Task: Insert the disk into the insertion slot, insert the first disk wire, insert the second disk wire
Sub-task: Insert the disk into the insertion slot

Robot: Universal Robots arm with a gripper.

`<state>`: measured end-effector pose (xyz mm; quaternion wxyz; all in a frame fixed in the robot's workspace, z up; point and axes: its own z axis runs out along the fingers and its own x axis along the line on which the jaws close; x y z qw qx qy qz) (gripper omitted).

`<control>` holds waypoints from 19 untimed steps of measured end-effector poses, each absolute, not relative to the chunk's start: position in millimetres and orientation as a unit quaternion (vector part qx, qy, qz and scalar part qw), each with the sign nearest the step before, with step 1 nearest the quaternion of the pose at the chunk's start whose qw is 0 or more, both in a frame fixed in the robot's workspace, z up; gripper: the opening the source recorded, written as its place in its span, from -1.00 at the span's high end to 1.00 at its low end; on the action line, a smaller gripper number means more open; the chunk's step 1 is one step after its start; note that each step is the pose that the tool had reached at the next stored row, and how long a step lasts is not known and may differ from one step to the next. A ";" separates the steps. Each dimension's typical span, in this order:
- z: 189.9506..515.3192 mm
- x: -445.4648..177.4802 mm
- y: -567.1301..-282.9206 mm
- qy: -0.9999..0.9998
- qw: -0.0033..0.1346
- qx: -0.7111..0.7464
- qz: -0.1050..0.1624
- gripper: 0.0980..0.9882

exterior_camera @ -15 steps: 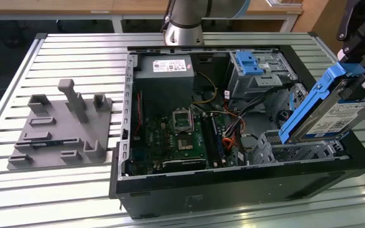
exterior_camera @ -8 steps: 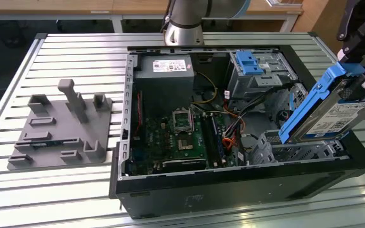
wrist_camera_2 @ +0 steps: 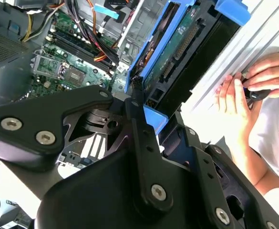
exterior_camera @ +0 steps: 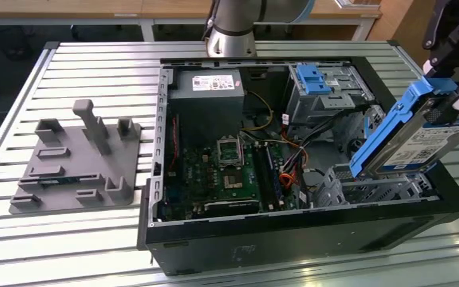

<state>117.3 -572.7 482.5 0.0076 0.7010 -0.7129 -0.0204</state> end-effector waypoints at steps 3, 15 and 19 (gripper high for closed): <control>482.4 117.4 -572.7 -0.712 0.002 0.701 -0.026 0.40; 482.5 117.4 -572.7 -0.711 -0.009 0.703 -0.037 0.40; 482.5 117.4 -572.7 -0.711 -0.009 0.703 -0.037 0.40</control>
